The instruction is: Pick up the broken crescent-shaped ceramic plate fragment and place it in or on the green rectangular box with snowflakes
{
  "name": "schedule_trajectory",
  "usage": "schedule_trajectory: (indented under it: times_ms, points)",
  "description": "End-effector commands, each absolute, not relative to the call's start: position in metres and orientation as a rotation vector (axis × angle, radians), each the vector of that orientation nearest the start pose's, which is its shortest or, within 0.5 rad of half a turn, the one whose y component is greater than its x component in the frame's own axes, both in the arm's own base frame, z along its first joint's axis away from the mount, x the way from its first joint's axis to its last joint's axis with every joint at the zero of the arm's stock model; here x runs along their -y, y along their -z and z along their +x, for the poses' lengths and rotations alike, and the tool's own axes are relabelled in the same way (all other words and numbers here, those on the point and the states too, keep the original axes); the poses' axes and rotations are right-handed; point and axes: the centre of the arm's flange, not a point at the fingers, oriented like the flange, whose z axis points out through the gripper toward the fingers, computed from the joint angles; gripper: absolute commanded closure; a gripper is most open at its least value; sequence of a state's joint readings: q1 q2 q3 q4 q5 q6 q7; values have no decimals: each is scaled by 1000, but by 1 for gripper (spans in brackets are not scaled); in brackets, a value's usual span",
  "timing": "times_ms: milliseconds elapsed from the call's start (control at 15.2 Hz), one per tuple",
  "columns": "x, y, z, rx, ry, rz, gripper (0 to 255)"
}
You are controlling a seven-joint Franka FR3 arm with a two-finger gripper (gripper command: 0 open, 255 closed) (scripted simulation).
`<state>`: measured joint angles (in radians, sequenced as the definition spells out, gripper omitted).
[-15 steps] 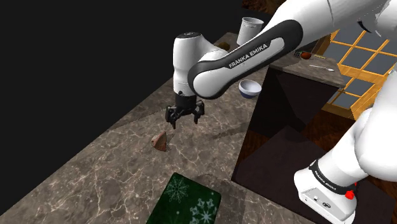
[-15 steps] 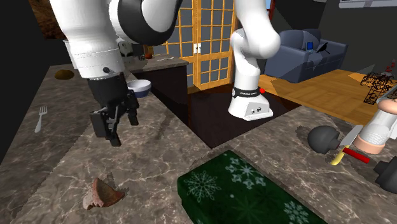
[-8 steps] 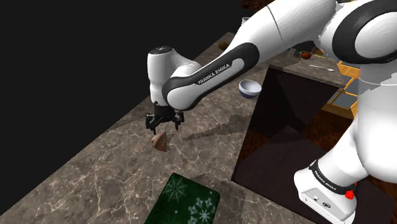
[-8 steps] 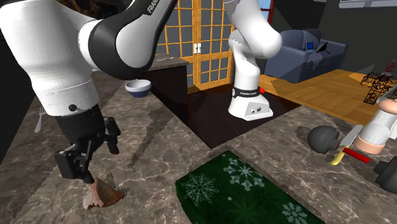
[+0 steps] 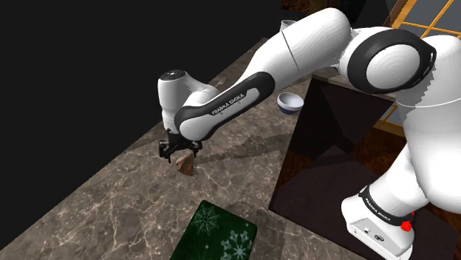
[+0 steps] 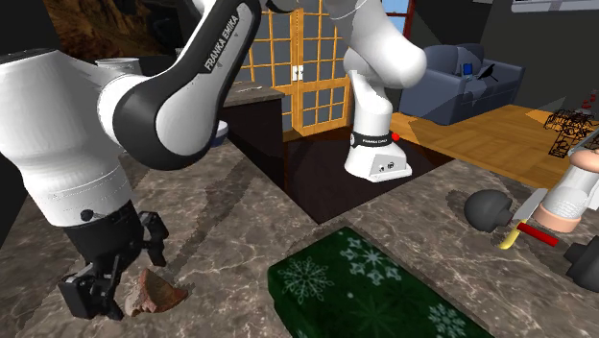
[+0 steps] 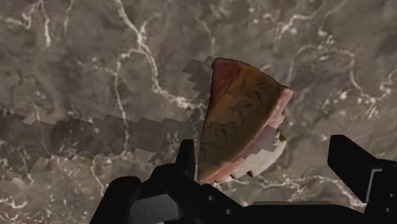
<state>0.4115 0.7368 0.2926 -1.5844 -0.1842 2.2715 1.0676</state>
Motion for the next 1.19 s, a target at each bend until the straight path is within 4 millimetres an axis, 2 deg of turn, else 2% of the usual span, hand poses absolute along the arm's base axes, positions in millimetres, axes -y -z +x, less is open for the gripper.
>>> schedule_trajectory:
  times_ms: [0, 132, 594, 660, 1122]
  points:
    - [-426, -205, 550, -487, -81, -3077, 0]
    - [-426, -197, 550, -487, -81, -3078, 0]
    - [-426, -197, 550, -487, -81, -3078, 0]
    - [-426, -197, 550, -487, -81, -3078, 255]
    - [-427, -198, 549, -487, -81, -3077, 255]
